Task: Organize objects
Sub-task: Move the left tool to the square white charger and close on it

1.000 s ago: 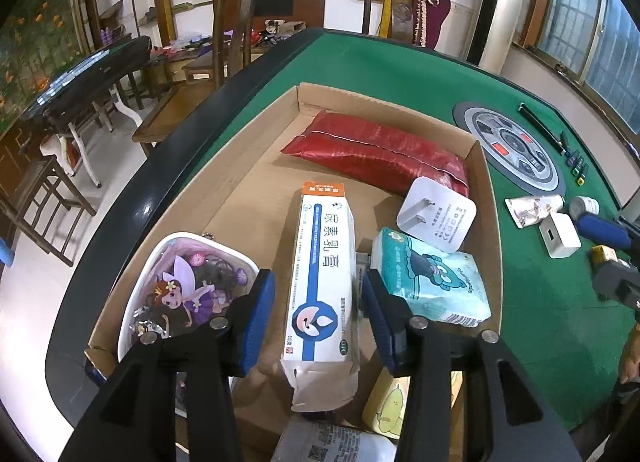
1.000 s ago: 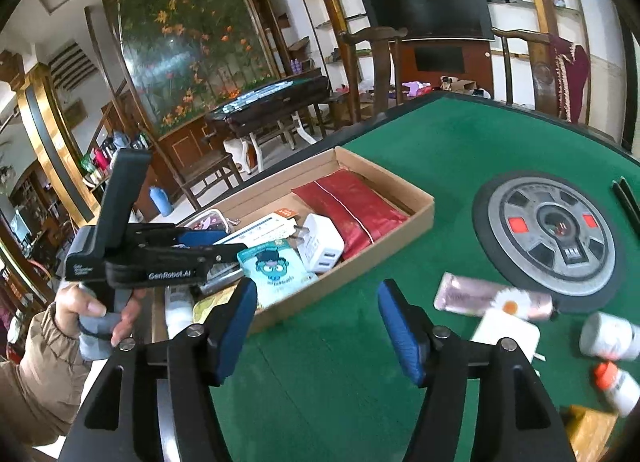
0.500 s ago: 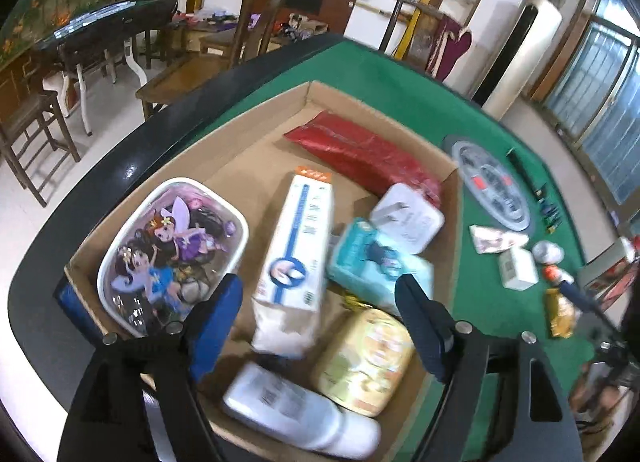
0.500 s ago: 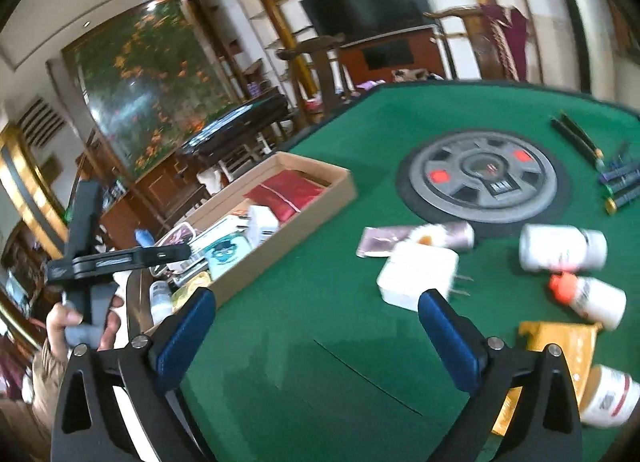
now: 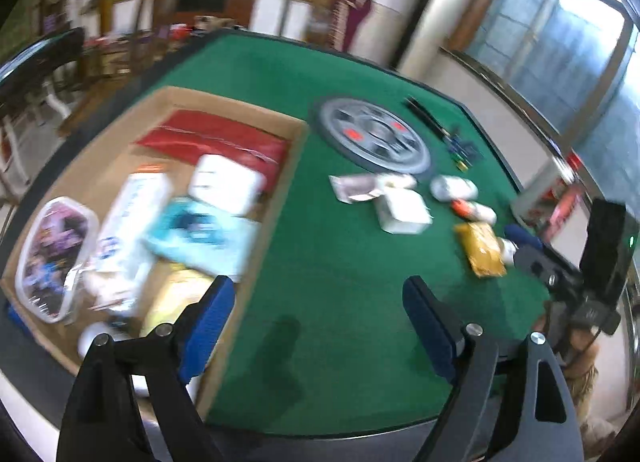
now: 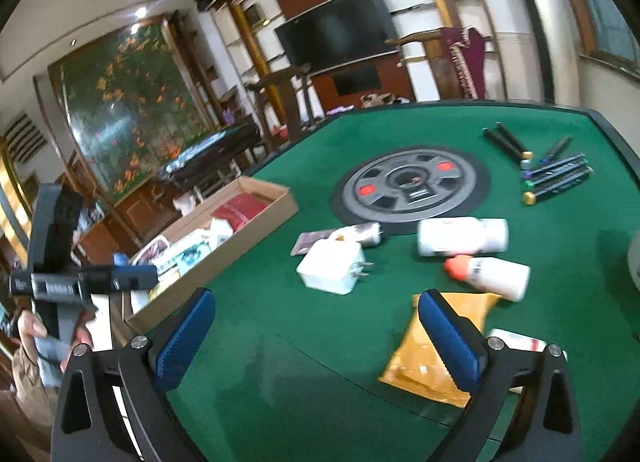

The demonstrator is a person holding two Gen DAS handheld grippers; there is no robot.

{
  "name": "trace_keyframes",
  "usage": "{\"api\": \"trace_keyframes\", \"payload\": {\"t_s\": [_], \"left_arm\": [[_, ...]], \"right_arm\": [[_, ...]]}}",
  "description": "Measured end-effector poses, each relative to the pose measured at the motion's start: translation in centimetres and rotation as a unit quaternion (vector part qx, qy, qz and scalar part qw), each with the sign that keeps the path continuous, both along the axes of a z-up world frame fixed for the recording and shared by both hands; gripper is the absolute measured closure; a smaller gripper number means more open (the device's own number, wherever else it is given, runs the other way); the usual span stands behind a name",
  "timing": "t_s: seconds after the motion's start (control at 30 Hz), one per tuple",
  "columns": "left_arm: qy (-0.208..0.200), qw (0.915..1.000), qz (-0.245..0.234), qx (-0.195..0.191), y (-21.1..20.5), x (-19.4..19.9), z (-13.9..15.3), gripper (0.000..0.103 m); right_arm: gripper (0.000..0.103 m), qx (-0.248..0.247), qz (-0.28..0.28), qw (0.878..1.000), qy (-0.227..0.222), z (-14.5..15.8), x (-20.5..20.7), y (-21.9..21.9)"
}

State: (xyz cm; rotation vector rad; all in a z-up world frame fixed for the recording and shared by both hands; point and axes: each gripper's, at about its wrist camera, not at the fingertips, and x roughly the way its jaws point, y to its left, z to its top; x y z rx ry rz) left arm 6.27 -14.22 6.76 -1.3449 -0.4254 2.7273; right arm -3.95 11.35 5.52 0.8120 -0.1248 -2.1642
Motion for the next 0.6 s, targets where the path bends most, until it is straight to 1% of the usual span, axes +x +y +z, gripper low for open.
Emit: {"api": "trace_keyframes", "payload": {"t_s": [0.07, 0.2, 0.3, 0.4, 0.5, 0.6], "left_arm": [[-0.012, 0.9997, -0.019, -0.012, 1.8, -1.3, -0.5, 0.018], [-0.029, 0.9983, -0.048, -0.017, 5.0, -4.1, -1.5, 0.018], [-0.032, 0.997, -0.059, -0.037, 7.2, -6.3, -2.4, 0.018], [-0.035, 0.9957, -0.067, -0.054, 8.8, -8.2, -3.3, 0.018], [-0.033, 0.9937, -0.068, -0.083, 10.2, -10.1, -4.2, 0.018], [-0.026, 0.9926, -0.063, -0.101, 10.8, -11.2, -4.6, 0.018]], "right_arm": [[0.0, -0.009, -0.02, 1.0, 0.003, 0.3, -0.2, 1.1], [0.0, -0.017, -0.047, 0.999, 0.003, 0.6, -0.4, 2.3], [0.0, -0.014, -0.057, 0.998, -0.002, 0.5, -0.7, 2.7], [0.0, -0.018, -0.063, 0.998, -0.01, 0.5, -0.9, 3.2], [0.0, -0.022, -0.066, 0.997, -0.013, 0.5, -1.0, 3.4], [0.0, -0.018, -0.069, 0.997, -0.013, 0.5, -1.1, 3.3]]}}
